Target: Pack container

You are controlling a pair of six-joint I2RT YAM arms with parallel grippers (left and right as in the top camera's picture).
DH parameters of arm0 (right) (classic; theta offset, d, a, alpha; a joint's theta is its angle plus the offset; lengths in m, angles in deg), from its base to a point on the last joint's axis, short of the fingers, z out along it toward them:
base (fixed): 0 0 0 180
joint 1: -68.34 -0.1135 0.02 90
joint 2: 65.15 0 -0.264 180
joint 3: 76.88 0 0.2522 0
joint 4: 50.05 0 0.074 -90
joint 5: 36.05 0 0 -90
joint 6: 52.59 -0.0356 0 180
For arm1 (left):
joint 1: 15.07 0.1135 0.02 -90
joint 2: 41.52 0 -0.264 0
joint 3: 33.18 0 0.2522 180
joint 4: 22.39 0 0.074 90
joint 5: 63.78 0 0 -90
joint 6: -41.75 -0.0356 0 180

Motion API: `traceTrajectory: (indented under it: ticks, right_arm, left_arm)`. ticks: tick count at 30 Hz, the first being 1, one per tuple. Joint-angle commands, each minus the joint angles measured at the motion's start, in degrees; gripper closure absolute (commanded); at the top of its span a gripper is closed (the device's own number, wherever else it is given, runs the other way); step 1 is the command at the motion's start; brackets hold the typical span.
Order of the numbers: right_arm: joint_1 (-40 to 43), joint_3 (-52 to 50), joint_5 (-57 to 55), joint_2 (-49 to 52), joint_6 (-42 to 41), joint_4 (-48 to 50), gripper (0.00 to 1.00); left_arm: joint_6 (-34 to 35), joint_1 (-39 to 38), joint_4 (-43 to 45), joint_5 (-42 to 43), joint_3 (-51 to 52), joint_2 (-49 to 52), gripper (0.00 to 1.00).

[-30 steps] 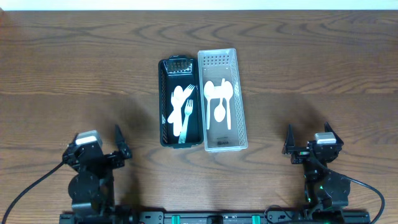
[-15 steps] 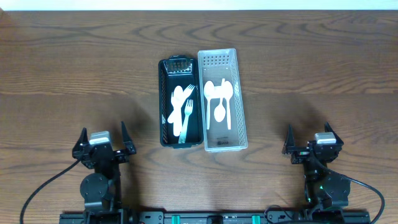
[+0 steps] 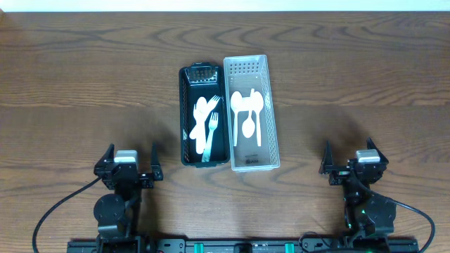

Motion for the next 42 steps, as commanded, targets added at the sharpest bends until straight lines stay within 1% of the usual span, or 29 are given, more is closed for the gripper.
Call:
traceTrajectory:
  ticks: [1, 4, 8, 42]
  right_arm:
    - [-0.6, -0.1, -0.4, -0.4, 0.5, -0.3, 0.01]
    - [-0.6, -0.1, -0.4, -0.4, 0.5, -0.2, 0.01]
    - [-0.6, -0.1, -0.4, -0.4, 0.5, -0.3, 0.01]
    - [-0.6, -0.1, -0.4, -0.4, 0.5, -0.2, 0.01]
  left_arm:
    - [-0.2, -1.6, -2.3, 2.8, 0.7, -0.5, 0.02]
    - [-0.2, -3.4, -2.3, 2.7, 0.7, -0.5, 0.02]
    - [0.3, -4.0, -2.3, 2.8, 0.7, -0.5, 0.02]
    - [0.9, -4.0, -2.2, 2.8, 0.7, -0.3, 0.02]
